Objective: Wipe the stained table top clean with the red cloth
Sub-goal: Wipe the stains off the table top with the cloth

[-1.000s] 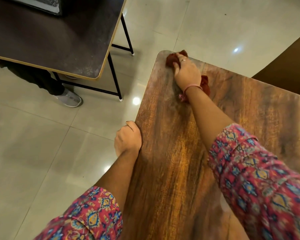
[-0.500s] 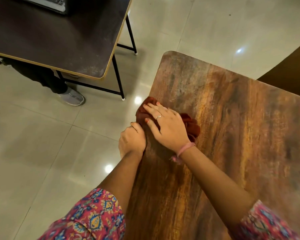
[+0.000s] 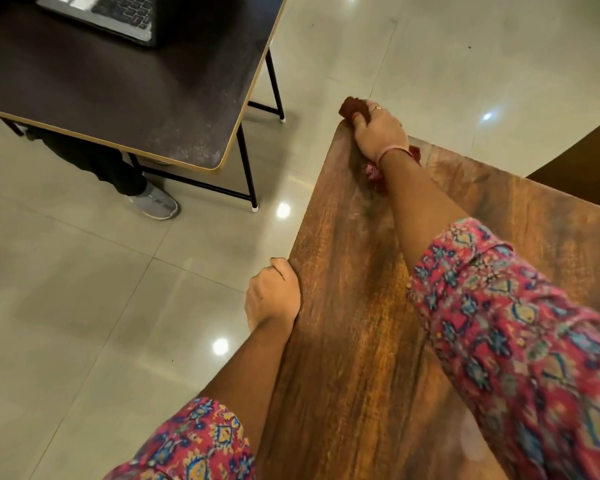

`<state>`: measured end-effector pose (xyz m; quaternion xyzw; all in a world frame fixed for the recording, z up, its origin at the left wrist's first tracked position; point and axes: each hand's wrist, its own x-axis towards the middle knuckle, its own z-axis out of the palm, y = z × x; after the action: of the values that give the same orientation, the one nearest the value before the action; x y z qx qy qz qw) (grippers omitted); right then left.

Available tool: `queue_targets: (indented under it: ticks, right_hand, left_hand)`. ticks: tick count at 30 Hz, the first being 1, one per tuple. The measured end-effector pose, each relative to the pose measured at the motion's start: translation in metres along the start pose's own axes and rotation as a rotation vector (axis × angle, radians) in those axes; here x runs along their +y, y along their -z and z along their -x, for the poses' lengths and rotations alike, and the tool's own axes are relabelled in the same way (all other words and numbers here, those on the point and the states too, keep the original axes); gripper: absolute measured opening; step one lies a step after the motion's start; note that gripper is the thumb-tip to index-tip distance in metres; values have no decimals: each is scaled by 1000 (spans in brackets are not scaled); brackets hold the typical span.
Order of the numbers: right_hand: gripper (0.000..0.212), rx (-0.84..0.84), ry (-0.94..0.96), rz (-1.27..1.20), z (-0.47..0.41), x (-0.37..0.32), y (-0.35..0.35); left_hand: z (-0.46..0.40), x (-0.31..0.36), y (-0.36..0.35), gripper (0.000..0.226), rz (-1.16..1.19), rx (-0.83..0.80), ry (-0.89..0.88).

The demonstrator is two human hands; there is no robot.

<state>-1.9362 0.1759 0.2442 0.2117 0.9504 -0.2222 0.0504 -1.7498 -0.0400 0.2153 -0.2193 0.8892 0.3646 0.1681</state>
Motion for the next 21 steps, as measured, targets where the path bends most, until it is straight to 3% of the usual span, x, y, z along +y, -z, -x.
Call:
queue_targets:
  ticks: [4,9,13,17,21]
  right_hand:
    - [50,98,117,62,44,-1,-16]
    - [49,49,312,72,169,12,-42]
    - [50,30,336,117,234,25,-54]
    - [50,41,331,139,181,27,-40]
    - [50,120,124,70,70,29,-10]
  left_hand:
    - [-1,0,0,55,-25,-1,9]
    - [-1,1,0,55,-7,9,-7]
    - [-2,0,-2,56,-17,12,0]
    - [-2,2,-2,54,-5,-4,3]
    - [-2,2,-3,55,2,-14,2]
